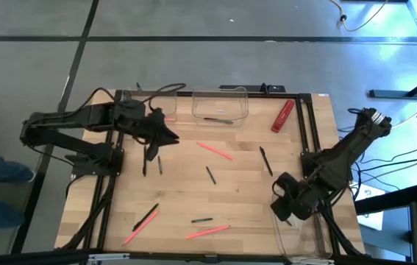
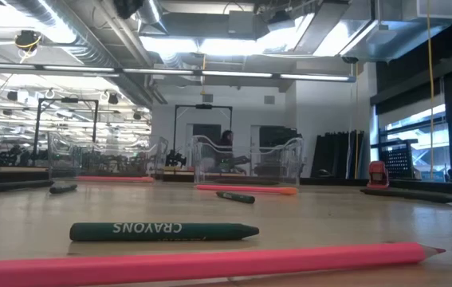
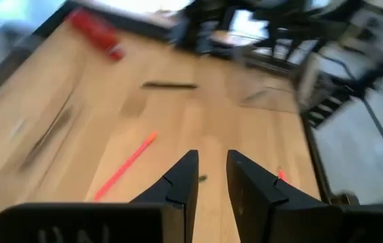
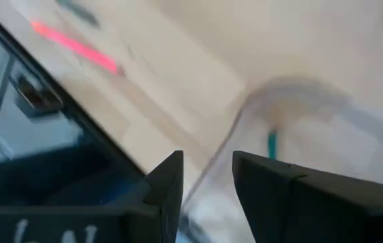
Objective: Sort crayons/erasers/pens/pencils in bins
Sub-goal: Put the pink pencil into the top left transparent bin
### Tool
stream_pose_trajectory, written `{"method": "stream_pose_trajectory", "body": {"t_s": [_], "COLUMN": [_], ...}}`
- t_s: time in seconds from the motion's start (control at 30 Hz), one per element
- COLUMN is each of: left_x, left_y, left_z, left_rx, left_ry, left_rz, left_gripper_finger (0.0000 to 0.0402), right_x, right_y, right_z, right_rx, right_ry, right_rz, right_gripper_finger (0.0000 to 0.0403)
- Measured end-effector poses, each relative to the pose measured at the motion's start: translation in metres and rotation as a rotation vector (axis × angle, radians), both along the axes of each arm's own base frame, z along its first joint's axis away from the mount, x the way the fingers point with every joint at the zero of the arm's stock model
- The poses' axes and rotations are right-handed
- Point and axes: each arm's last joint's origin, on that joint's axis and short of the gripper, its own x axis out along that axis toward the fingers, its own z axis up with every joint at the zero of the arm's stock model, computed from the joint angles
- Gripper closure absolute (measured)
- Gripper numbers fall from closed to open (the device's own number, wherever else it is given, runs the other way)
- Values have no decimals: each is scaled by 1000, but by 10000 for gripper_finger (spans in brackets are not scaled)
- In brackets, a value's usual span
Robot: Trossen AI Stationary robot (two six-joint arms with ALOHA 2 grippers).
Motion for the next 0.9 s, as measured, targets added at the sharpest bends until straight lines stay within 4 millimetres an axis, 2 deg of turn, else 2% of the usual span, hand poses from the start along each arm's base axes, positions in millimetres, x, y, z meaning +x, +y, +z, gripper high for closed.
{"method": "stream_pose_trajectory", "body": {"t_s": [0.23,0.47,0.57,0.67,0.9], "left_x": [-18,-23,-20,-17,-15], "left_y": [2,2,0,-7,-39], "left_z": [-19,-41,-44,-45,-48], "left_rx": [-251,-450,-454,-464,-516], "left_ry": [248,498,527,562,621], "left_rz": [329,588,576,485,416], "left_gripper_finger": [331,331,331,331,331], "right_x": [2,15,20,24,33], "right_y": [-17,-34,-42,-49,-63], "right_z": [55,90,98,105,112], "right_rx": [-330,-555,-608,-627,-636], "right_ry": [-209,-350,-358,-357,-339], "right_rz": [27,101,129,149,190], "right_gripper_finger": [273,273,273,273,273]}}
